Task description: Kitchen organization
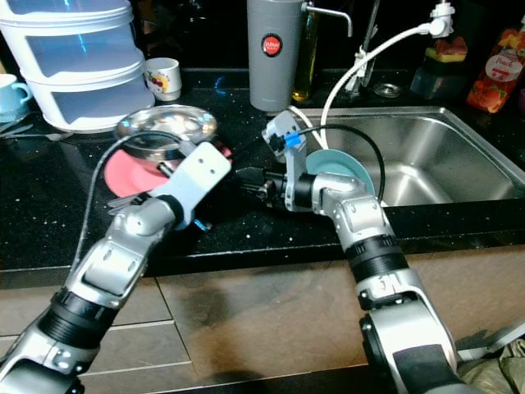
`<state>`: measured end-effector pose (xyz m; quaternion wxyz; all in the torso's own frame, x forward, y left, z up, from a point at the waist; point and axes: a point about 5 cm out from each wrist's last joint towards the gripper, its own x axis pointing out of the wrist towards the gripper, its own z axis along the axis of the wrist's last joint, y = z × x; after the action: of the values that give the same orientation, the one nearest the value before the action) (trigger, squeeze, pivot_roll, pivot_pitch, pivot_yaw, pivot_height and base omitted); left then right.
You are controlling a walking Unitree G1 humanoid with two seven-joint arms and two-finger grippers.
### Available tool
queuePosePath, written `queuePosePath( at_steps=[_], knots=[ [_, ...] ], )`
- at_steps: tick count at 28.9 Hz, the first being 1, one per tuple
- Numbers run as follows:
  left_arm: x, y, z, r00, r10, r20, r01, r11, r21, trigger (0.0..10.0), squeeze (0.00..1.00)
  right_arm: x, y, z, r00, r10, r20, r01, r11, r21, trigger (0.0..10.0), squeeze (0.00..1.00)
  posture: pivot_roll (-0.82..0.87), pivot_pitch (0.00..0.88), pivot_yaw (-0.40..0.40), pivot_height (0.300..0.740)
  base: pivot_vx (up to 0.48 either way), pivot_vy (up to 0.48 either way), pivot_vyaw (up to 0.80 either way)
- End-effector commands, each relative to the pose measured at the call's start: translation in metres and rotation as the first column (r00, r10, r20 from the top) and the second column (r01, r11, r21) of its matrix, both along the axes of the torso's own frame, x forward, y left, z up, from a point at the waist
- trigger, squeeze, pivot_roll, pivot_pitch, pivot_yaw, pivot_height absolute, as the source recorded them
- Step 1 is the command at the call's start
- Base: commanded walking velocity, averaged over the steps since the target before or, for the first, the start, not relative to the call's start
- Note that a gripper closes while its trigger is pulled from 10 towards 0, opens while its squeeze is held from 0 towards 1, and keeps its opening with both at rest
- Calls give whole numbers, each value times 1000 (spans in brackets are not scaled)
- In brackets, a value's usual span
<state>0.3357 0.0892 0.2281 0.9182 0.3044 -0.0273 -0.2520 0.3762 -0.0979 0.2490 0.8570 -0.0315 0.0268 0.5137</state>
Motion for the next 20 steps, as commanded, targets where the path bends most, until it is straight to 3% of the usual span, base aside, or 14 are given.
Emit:
queuePosePath(
  at_steps=[1,8,9,10,11,12,13,19,20],
  knots=[
    [-4,-7,-17,994,-58,-88,57,998,-8,0,0,2,-3,3,1000,-18,13,18,1000,-12,10000,0,121,80,-42,740,0,0,0],
    [-4,-6,-18,995,-58,-77,59,998,16,0,0,5,-6,3,999,-41,14,41,999,-14,10000,0,121,83,-44,740,0,0,0],
    [-2,-1,-19,998,-32,-60,35,999,41,2157,0,5,-6,3,999,-42,15,42,999,-14,10000,0,121,84,-44,740,0,0,0],
    [-2,-1,-19,998,-32,-60,35,999,41,2157,0,5,-6,3,999,-42,15,42,999,-14,10000,0,121,84,-44,740,0,0,0],
    [0,3,-19,999,-8,-43,10,998,61,8745,0,6,-6,3,999,-44,16,44,999,-14,10000,0,122,84,-45,740,0,0,0],
    [3,9,-17,999,25,-22,-23,997,69,10000,0,6,-6,3,999,-45,16,45,999,-13,10000,0,122,83,-45,740,0,0,0],
    [5,14,-15,999,49,-15,-49,997,55,10000,1000,6,-6,3,999,-47,17,47,999,-12,10000,0,122,83,-45,740,0,0,0],
    [6,22,-8,996,83,11,-84,996,25,10000,1000,7,-6,3,999,-51,18,52,999,-10,10000,0,123,83,-47,740,0,0,0],
    [4,24,-4,996,88,31,-88,996,2,10000,0,7,-6,3,998,-53,18,54,999,-8,10000,0,122,83,-46,740,0,0,0]
  ],
)
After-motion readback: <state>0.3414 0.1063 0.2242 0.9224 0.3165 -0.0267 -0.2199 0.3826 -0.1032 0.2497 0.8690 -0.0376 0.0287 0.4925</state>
